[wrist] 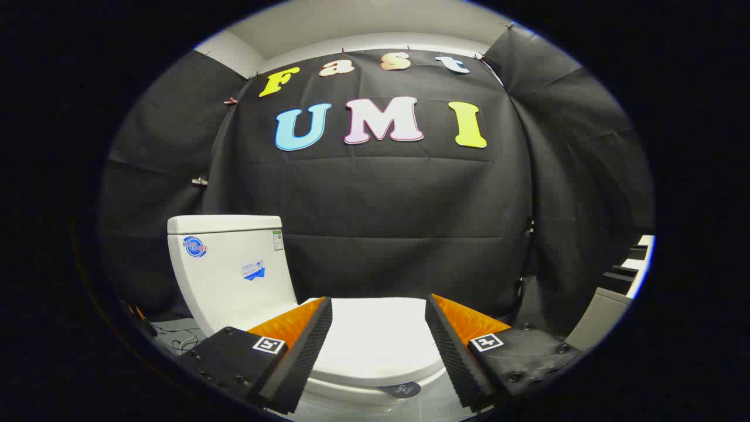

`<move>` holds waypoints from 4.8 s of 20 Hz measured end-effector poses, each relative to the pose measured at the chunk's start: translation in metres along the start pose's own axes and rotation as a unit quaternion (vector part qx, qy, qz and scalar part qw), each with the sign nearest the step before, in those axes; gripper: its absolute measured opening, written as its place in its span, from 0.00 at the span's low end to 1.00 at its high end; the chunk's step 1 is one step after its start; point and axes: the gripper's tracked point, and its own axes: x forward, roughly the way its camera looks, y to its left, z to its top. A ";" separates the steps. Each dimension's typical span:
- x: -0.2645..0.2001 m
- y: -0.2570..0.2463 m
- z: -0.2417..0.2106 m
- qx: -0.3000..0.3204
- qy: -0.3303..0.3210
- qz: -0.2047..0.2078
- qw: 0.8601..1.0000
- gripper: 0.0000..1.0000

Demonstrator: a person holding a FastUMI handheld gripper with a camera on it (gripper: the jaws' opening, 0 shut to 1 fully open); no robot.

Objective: Open the toilet lid.

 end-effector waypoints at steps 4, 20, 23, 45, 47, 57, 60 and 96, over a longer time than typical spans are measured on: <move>0.002 0.008 -0.006 0.000 0.007 0.013 1.000 0.99; 0.003 0.005 -0.008 0.005 0.010 0.005 1.000 0.99; 0.003 0.005 -0.010 0.004 0.015 0.006 1.000 0.99; 0.007 -0.011 -0.047 0.024 0.072 -0.006 0.997 0.99; 0.008 -0.017 -0.055 0.033 0.086 -0.011 0.996 0.99; 0.006 -0.044 -0.102 0.082 0.165 -0.038 0.982 0.98; 0.003 -0.056 -0.127 0.119 0.207 -0.056 0.970 0.98; -0.003 -0.060 -0.210 0.478 0.284 -0.068 0.828 0.50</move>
